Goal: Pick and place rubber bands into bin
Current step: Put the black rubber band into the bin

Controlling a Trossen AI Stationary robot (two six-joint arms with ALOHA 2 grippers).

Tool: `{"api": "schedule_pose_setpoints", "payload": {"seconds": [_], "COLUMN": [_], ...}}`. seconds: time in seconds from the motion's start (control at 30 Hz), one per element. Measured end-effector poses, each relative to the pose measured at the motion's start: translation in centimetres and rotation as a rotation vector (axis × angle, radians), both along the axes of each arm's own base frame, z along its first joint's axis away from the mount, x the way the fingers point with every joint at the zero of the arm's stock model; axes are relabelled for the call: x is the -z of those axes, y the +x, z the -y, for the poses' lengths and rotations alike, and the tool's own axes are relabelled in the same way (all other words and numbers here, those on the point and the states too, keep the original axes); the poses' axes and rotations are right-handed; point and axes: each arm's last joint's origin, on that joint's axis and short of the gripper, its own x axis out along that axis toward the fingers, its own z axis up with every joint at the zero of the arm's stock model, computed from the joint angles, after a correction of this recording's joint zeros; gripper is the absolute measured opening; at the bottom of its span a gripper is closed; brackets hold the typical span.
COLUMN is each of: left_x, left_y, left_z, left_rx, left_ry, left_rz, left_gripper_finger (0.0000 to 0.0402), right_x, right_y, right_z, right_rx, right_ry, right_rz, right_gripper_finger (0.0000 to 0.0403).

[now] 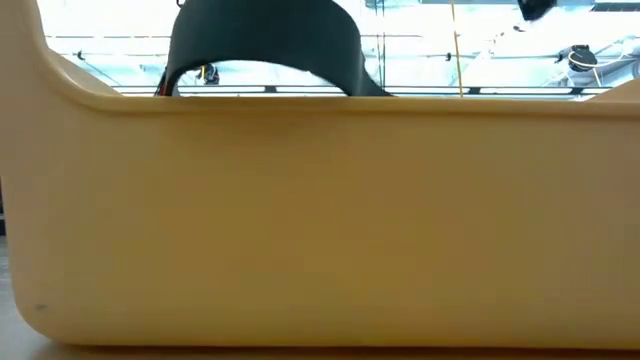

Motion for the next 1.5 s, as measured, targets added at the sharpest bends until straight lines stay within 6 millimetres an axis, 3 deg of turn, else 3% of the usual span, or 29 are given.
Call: {"api": "schedule_pose_setpoints", "payload": {"seconds": [0.27,0.47,0.63,0.9,1.03,1.3,1.5], "left_x": [1.3,4.6,8.9,16.1,18.4,20.0,20.1], "left_y": [-0.5,0.9,2.8,5.5,6.1,5.6,5.3], "left_z": [6.2,9.3,11.1,12.4,12.5,12.4,12.2], "left_rx": [0.098,0.145,0.184,0.182,0.184,0.144,0.117], "left_ry": [-0.065,-0.1,-0.163,-0.249,-0.305,-0.302,-0.308], "left_rz": [-0.047,-0.147,-0.286,-0.506,-0.589,-0.716,-0.753], "left_gripper_finger": [0.0006,0.0008,0.0004,0.0005,0.0012,0.0006,0.0051], "right_x": [2.2,2.0,1.7,1.7,1.7,1.8,1.8], "right_y": [-0.7,-1.0,-1.0,-1.0,-1.0,-1.0,-1.0], "right_z": [-0.7,-1.2,-1.3,-1.2,-1.2,-1.2,-1.2], "right_rx": [-0.026,-0.067,-0.078,-0.077,-0.077,-0.076,-0.077], "right_ry": [0.123,0.123,0.101,0.106,0.107,0.104,0.102], "right_rz": [0.033,0.098,0.125,0.124,0.124,0.118,0.117], "right_gripper_finger": [0.018,0.018,0.018,0.018,0.018,0.018,0.018]}}
